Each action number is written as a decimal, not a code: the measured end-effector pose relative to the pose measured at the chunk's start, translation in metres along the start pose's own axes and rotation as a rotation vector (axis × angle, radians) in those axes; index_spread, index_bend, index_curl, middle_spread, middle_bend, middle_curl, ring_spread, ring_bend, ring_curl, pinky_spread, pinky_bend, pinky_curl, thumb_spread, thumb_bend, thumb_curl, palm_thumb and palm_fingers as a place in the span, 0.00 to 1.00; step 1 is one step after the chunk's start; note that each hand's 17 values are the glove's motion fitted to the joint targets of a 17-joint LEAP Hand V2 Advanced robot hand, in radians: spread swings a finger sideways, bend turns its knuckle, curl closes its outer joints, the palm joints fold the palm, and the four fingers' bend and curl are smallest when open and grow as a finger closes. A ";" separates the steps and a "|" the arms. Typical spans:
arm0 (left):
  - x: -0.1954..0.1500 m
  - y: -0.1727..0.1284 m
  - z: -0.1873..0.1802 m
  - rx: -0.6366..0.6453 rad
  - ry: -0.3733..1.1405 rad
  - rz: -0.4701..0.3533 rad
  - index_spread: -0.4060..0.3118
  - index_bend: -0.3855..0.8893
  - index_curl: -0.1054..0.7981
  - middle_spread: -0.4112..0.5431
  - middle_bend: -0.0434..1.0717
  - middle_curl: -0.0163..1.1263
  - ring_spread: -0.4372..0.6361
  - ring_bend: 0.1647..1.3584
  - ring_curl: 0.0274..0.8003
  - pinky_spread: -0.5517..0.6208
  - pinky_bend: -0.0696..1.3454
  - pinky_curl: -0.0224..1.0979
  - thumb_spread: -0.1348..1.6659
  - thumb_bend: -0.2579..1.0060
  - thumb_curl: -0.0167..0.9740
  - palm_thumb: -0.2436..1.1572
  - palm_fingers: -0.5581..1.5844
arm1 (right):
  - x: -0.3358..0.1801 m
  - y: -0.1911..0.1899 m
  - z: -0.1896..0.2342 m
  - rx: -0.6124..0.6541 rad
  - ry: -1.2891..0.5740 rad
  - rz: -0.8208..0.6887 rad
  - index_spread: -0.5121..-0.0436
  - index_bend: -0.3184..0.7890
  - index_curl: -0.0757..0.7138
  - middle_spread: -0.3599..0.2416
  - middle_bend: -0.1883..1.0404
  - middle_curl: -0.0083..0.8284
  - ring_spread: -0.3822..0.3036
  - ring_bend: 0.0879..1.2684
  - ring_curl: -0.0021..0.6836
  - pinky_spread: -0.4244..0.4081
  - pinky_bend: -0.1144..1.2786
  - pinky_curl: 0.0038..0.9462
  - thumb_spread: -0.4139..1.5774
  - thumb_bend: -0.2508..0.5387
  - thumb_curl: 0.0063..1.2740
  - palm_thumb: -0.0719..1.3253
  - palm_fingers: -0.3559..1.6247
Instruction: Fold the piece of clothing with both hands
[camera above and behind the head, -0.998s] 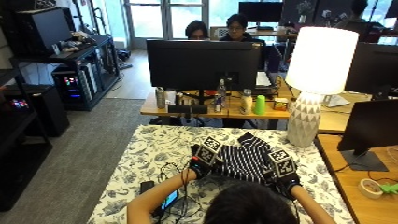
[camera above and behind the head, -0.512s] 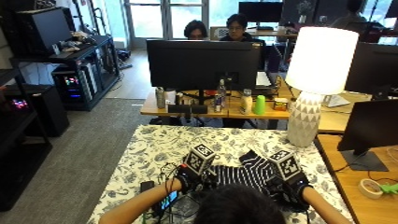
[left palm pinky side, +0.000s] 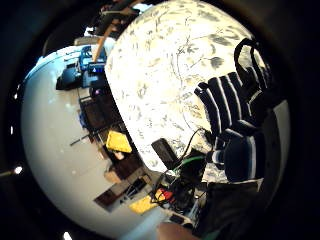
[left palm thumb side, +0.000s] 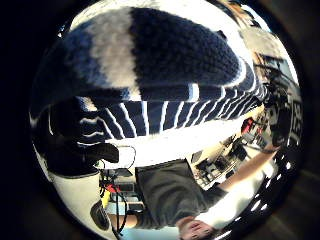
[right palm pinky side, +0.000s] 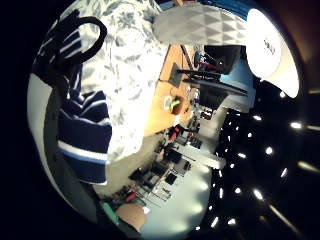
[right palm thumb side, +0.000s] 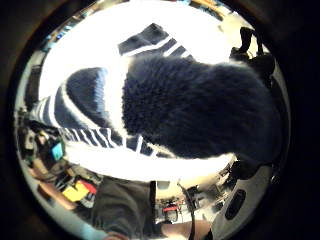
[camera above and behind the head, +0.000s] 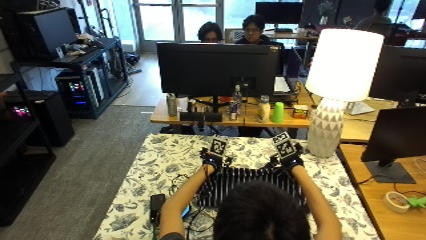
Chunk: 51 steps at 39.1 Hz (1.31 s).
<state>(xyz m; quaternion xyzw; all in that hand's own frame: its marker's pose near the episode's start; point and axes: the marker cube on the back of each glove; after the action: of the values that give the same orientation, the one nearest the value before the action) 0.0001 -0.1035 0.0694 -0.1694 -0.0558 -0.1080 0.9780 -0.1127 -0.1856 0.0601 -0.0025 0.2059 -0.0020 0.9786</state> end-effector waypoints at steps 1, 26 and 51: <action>0.009 -0.011 0.003 0.001 -0.009 -0.006 0.24 0.39 0.53 0.11 0.37 0.53 0.09 0.37 0.56 0.18 0.31 0.40 0.92 0.36 0.55 0.65 0.78 | 0.003 -0.009 0.011 0.006 0.029 0.005 0.48 0.40 0.50 0.26 0.44 0.58 0.20 0.50 0.65 0.14 0.47 0.42 0.81 0.38 0.24 0.79 0.78; 0.020 -0.037 -0.060 0.541 0.141 0.104 0.43 0.44 0.48 0.37 0.13 0.36 0.31 0.30 0.50 0.43 0.36 0.40 0.85 0.19 0.29 0.34 0.49 | 0.112 -0.006 0.014 0.185 -0.074 0.148 0.40 0.36 0.44 0.28 0.33 0.53 0.25 0.32 0.57 0.38 0.40 0.38 0.83 0.28 0.20 0.68 0.65; 0.061 0.011 0.113 -0.102 0.059 -0.076 0.53 0.36 0.45 0.65 0.15 0.21 0.57 0.37 0.47 0.64 0.55 0.42 0.71 0.17 0.21 0.15 0.35 | 0.034 0.070 0.151 -0.359 -0.409 0.294 0.51 0.25 0.15 0.47 0.33 0.53 0.40 0.48 0.63 0.36 0.61 0.44 0.76 0.24 0.14 0.28 0.59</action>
<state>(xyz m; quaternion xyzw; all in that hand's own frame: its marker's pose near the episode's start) 0.0536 -0.0666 0.1803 -0.2135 -0.0279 -0.1529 0.9645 -0.0209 -0.1151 0.1840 -0.1457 -0.0001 0.1764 0.9735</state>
